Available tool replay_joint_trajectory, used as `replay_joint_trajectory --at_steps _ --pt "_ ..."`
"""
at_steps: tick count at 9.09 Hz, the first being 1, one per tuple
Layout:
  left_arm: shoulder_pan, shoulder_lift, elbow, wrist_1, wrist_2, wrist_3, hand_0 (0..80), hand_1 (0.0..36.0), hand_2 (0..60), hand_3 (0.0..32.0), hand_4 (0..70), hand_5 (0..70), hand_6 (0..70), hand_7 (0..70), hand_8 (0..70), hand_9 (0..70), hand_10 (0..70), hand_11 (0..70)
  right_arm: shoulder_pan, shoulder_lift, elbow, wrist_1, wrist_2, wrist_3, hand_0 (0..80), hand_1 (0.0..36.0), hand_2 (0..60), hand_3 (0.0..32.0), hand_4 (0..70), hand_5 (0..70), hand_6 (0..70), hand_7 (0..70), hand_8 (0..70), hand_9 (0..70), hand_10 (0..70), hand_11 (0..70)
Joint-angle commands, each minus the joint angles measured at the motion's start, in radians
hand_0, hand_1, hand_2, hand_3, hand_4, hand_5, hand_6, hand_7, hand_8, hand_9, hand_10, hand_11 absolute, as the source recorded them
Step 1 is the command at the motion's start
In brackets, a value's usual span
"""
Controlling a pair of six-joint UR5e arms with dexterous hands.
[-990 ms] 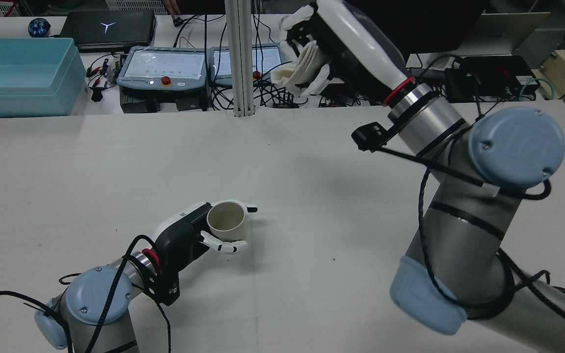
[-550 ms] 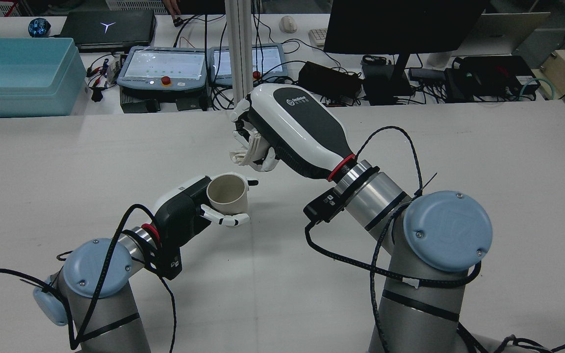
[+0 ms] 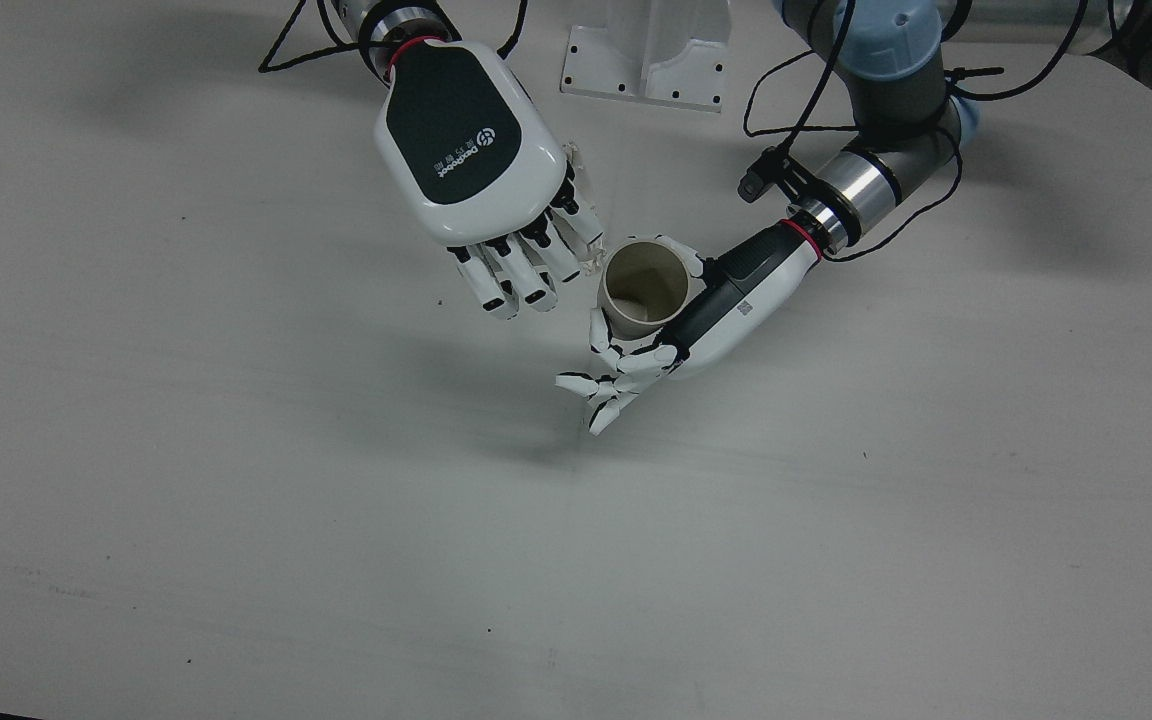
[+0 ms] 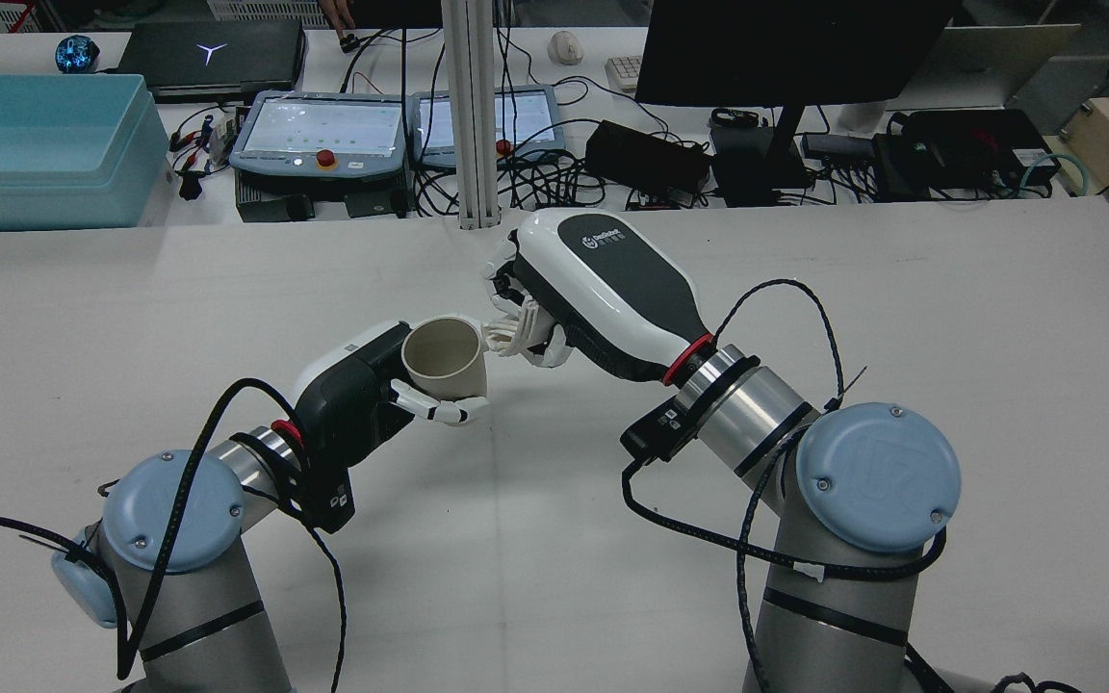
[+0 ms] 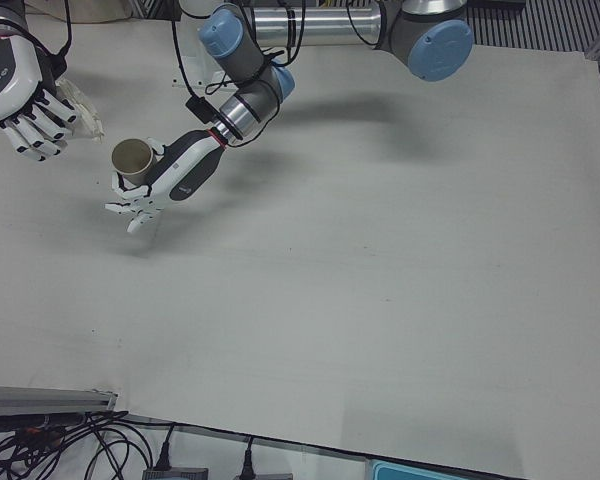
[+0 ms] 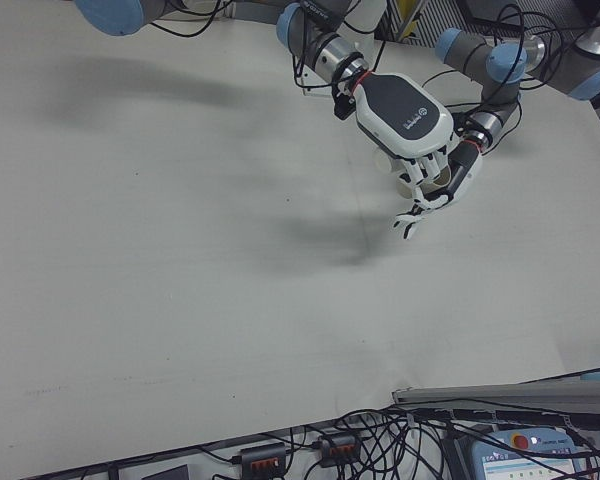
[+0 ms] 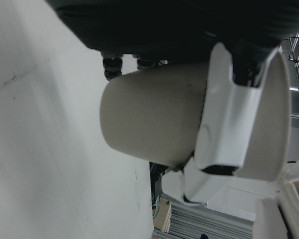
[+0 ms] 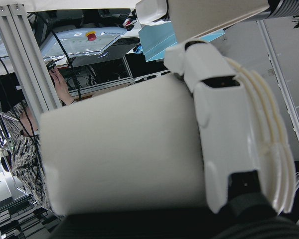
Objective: Pour water
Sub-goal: 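Tilt the right hand's cup over the left hand's cup to pour, then withdraw the right hand with its cup away from the left cup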
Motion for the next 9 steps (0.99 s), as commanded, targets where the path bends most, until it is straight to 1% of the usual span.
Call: replay_joint_trajectory --at_steps 1,2,3,4,5,6,7,8,9 --pt "-0.004 -0.002 -0.002 0.0 0.0 -0.001 70.2 36.0 60.0 0.0 59.4 70.0 15.3 24.4 2.0 3.4 5.6 10.9 0.083 -0.004 0.022 0.002 0.008 0.07 80.0 36.0 60.0 0.0 59.9 70.0 66.8 70.0 42.6 56.4 39.2 58.6" --pt "-0.01 0.009 -0.008 -0.014 0.0 -0.007 70.0 36.0 60.0 0.0 59.6 70.0 15.3 24.3 2.0 3.4 5.7 11.0 0.143 -0.06 0.021 0.007 0.008 0.271 80.0 36.0 60.0 0.0 58.8 70.0 66.3 70.0 42.5 56.3 39.3 58.7" --pt "-0.012 0.059 -0.016 -0.047 0.002 -0.012 65.7 36.0 60.0 0.0 58.8 70.0 14.6 23.7 1.9 3.3 5.5 10.7 0.224 -0.138 0.015 0.011 0.008 0.51 80.0 36.0 60.0 0.0 54.0 70.0 64.2 70.0 41.3 54.5 39.2 58.5" --pt "-0.016 0.152 -0.036 -0.107 0.014 -0.021 72.2 36.0 60.0 0.0 58.6 70.0 14.4 23.0 1.8 3.2 6.0 11.6 0.296 -0.212 0.016 0.012 0.001 0.716 80.0 36.0 60.0 0.0 55.4 70.0 66.1 70.0 42.6 55.8 41.9 62.3" --pt "-0.033 0.268 -0.037 -0.206 0.015 -0.023 72.4 36.0 60.0 0.0 57.0 70.0 13.7 22.3 1.7 3.0 6.3 12.1 0.375 -0.276 0.015 0.015 -0.006 0.891 80.0 36.0 60.0 0.0 53.9 70.0 68.0 70.0 44.5 58.0 45.7 67.7" --pt "-0.036 0.354 -0.039 -0.272 0.014 -0.023 68.8 36.0 60.0 0.0 57.3 70.0 13.7 22.3 1.7 3.0 6.6 12.3 0.456 -0.322 -0.025 0.059 -0.028 1.036 80.0 36.0 60.0 0.0 49.2 70.0 67.0 70.0 45.2 58.9 47.5 70.0" --pt "-0.056 0.41 -0.039 -0.309 0.015 -0.023 67.9 36.0 60.0 0.0 58.5 70.0 13.9 22.5 1.7 3.1 6.6 12.4 0.522 -0.338 -0.098 0.146 -0.108 1.133 80.0 36.0 60.0 0.0 45.4 70.0 66.6 70.0 46.3 60.5 49.6 70.0" --pt "-0.082 0.464 -0.038 -0.354 0.034 -0.023 68.5 36.0 60.0 0.0 58.5 70.0 13.4 22.4 1.6 3.0 6.6 12.4 0.568 -0.369 -0.152 0.209 -0.152 1.192 80.0 36.0 60.0 0.0 46.3 70.0 68.3 70.0 49.9 65.4 53.3 70.0" --pt "-0.116 0.52 -0.019 -0.433 0.064 -0.02 65.3 36.0 60.0 0.0 57.9 70.0 13.0 21.9 1.6 2.9 6.5 12.2 0.596 -0.42 -0.175 0.246 -0.157 1.241 80.0 36.0 60.0 0.0 49.2 70.0 69.8 70.0 50.9 66.5 52.4 70.0"
